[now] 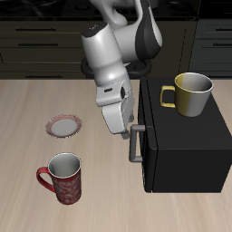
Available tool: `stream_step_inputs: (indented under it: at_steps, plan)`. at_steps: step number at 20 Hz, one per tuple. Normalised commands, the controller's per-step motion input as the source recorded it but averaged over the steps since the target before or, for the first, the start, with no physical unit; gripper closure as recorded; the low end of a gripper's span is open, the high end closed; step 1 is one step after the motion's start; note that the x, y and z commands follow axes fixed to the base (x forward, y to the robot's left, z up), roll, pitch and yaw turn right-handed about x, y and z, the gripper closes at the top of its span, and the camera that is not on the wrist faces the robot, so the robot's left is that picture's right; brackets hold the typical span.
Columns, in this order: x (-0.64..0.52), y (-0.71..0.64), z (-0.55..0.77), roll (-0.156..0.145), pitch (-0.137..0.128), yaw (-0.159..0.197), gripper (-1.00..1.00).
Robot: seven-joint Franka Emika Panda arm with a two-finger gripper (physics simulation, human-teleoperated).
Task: Open the microwave and place the white and yellow mug in it
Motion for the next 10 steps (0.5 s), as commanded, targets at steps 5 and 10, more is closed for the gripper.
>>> stream_step_inputs:
  at_steps: [5,10]
  plan:
    - [0.03,0.11,-0.29,0.014,-0.004,-0.022,-1.0]
    - [-0.07,0.26,-0.34,0.052,0.019,-0.003,-1.0]
